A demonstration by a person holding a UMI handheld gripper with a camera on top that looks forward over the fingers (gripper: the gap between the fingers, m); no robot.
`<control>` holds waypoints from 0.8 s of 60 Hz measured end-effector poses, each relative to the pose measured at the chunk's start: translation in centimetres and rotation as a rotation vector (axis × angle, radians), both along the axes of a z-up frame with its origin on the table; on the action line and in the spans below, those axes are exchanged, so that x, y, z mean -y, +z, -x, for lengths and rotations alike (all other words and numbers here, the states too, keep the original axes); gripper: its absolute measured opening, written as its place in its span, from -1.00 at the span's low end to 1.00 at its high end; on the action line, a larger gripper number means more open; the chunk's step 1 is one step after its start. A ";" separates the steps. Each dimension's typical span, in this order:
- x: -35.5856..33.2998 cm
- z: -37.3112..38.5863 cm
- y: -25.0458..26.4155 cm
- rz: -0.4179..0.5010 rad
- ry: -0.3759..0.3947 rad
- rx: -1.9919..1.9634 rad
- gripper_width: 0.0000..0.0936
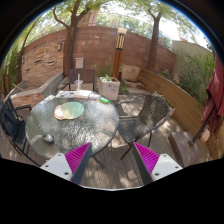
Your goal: Arrange mouse
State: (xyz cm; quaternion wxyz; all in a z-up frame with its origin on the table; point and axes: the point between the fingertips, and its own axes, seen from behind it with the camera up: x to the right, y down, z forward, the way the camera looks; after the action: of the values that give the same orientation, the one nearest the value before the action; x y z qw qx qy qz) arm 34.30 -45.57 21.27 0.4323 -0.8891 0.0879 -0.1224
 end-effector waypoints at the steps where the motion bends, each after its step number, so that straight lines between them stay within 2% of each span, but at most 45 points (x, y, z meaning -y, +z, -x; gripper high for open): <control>1: 0.0 0.0 0.0 0.001 0.001 0.000 0.82; 14: 1.5 1.9 -2.9 0.036 0.044 -0.022 0.82; 27: 4.6 9.6 -10.9 0.141 0.183 -0.080 0.81; 37: -0.1 17.7 -15.5 0.145 0.281 -0.099 0.82; 48: -9.1 23.9 -18.6 0.108 0.310 -0.095 0.81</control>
State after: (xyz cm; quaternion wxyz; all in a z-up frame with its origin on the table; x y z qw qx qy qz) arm 10.38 -36.46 2.70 0.3927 -0.9188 -0.0369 -0.0166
